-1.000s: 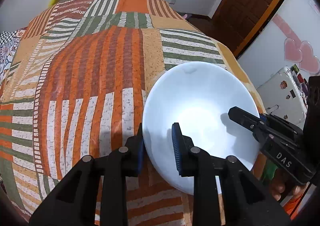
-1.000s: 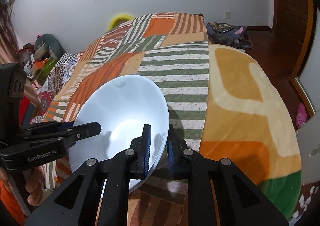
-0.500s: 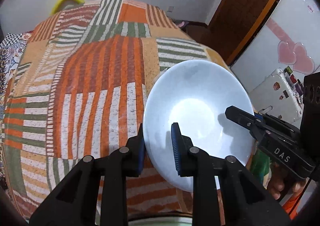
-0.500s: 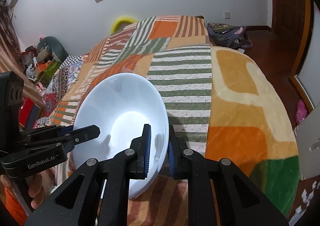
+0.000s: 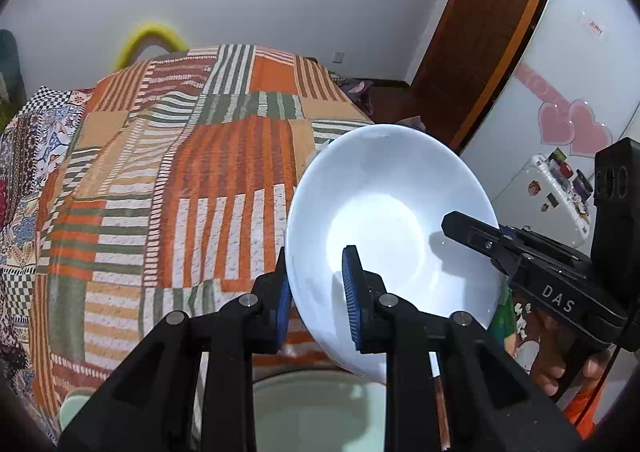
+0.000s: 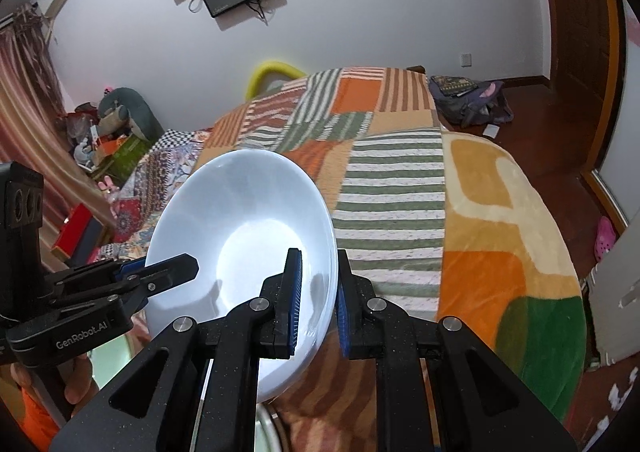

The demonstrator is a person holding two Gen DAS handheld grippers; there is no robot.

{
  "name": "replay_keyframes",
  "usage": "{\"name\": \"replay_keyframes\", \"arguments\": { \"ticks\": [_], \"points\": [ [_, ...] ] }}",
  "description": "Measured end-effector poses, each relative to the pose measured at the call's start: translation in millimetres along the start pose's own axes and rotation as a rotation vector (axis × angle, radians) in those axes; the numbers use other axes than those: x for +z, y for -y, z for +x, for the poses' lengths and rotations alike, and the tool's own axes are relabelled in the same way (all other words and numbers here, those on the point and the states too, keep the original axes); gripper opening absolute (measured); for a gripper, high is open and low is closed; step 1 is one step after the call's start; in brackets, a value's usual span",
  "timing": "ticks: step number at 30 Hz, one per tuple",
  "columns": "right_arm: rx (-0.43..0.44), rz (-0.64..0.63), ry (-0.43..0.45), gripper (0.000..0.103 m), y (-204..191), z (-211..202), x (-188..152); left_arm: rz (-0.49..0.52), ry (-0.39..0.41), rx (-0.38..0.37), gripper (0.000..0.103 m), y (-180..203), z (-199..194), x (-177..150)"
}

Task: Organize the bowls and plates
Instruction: 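Lift the spotted white bowl with both tools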

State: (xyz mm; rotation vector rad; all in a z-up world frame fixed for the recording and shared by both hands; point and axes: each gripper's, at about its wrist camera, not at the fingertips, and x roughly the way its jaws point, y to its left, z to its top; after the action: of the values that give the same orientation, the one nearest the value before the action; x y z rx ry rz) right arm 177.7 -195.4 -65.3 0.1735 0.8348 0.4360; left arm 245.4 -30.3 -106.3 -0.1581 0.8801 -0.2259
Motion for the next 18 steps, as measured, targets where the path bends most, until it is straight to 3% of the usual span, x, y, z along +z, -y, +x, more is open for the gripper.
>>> {"name": "replay_keyframes", "arguments": {
  "ticks": [18],
  "points": [
    [0.076,-0.083,0.005,0.014,-79,-11,-27,-0.099,0.085,0.028,0.023,-53,-95,-53]
  ]
}}
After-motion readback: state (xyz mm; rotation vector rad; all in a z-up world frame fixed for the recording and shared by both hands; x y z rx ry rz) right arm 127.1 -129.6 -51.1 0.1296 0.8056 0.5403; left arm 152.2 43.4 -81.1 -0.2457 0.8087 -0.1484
